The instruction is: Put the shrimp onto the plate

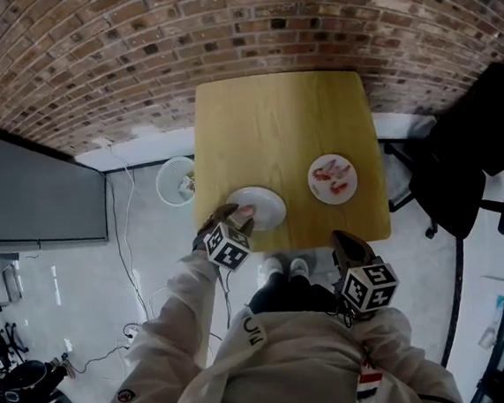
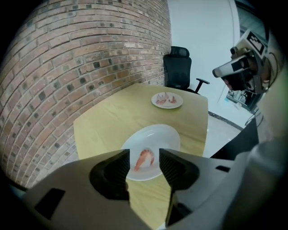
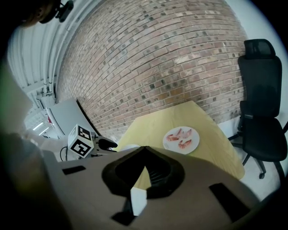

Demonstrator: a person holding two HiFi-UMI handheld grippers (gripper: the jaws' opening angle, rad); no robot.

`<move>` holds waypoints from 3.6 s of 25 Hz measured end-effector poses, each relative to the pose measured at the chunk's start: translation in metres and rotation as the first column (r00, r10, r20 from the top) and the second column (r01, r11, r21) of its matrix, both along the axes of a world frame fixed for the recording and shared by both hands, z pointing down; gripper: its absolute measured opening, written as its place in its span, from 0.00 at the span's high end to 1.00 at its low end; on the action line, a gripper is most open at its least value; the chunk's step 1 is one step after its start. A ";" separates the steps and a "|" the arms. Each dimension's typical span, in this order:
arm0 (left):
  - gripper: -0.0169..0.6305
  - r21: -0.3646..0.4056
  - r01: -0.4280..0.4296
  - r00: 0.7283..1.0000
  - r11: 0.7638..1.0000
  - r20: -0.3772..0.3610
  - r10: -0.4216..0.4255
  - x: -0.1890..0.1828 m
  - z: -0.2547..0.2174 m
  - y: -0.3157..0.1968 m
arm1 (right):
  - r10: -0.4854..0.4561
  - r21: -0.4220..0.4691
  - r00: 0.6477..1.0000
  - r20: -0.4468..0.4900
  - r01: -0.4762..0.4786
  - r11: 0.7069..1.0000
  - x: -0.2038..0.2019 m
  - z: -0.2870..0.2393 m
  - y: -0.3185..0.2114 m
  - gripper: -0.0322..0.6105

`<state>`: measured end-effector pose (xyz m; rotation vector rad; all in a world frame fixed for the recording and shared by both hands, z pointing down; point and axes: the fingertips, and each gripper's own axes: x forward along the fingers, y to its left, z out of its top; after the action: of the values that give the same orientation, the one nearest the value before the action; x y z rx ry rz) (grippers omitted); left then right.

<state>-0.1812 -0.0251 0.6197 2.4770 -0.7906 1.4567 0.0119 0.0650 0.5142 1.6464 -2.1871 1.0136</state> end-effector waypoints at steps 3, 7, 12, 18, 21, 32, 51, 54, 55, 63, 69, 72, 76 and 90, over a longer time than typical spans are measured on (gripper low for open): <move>0.67 -0.014 -0.031 1.000 0.999 0.006 0.031 0.005 0.007 -0.002 | 0.014 -0.013 1.000 0.002 -0.014 1.000 0.005 0.004 0.000 0.91; 0.63 -0.043 -0.051 0.999 0.998 -0.003 0.051 0.010 0.017 -0.005 | 0.016 -0.030 1.000 0.007 -0.016 0.999 0.006 0.011 0.000 0.91; 0.63 -0.055 -0.046 0.999 0.997 0.016 0.047 0.010 0.026 -0.010 | 0.013 -0.043 1.000 0.009 -0.013 0.999 0.007 0.016 -0.002 0.91; 0.63 -0.073 -0.061 0.997 0.995 0.040 0.064 0.012 0.032 -0.012 | 0.016 -0.051 1.000 0.011 -0.015 0.999 0.011 0.020 -0.006 0.91; 0.63 -0.081 -0.059 0.997 0.995 0.043 0.062 0.012 0.038 -0.014 | 0.016 -0.056 1.000 0.012 -0.016 0.998 0.011 0.022 -0.007 0.91; 0.63 -0.125 -0.047 0.997 0.991 0.051 0.053 0.008 0.048 -0.014 | 0.021 -0.075 1.000 0.013 -0.020 0.997 0.011 0.027 -0.008 0.91; 0.63 -0.157 -0.038 0.998 0.987 0.047 0.045 0.009 0.061 -0.014 | 0.027 -0.091 1.000 0.013 -0.026 0.996 0.009 0.034 -0.008 0.91; 0.64 -0.186 -0.027 0.999 0.982 0.036 0.034 0.009 0.064 -0.013 | 0.031 -0.094 0.999 0.014 -0.030 0.995 0.009 0.035 -0.008 0.91; 0.65 -0.196 -0.026 0.999 0.980 0.031 0.032 0.009 0.064 -0.012 | 0.032 -0.094 0.999 0.013 -0.031 0.995 0.009 0.035 -0.007 0.91; 0.73 -0.225 -0.034 0.999 0.974 0.024 0.041 0.013 0.061 -0.006 | 0.040 -0.094 0.999 0.016 -0.039 0.995 0.010 0.034 -0.005 0.91; 0.73 -0.215 -0.031 0.999 0.976 0.020 0.036 0.014 0.061 -0.005 | 0.042 -0.098 0.999 0.018 -0.040 0.994 0.011 0.036 -0.003 0.91; 0.73 -0.197 -0.028 0.999 0.980 0.022 0.033 0.013 0.059 -0.006 | 0.040 -0.100 0.999 0.018 -0.038 0.994 0.009 0.035 -0.003 0.91; 0.73 -0.183 -0.024 0.999 0.983 0.022 0.028 0.011 0.058 -0.006 | 0.038 -0.097 0.999 0.017 -0.036 0.995 0.007 0.033 -0.002 0.91; 0.73 -0.174 0.025 0.999 0.984 -0.026 -0.030 0.004 0.052 -0.008 | 0.084 -0.084 0.996 0.013 -0.082 0.993 0.004 0.026 0.011 0.91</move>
<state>-0.1773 -0.0330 0.6721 2.3431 -0.6599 1.4124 0.0160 0.0765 0.5405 1.7096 -2.0718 1.1284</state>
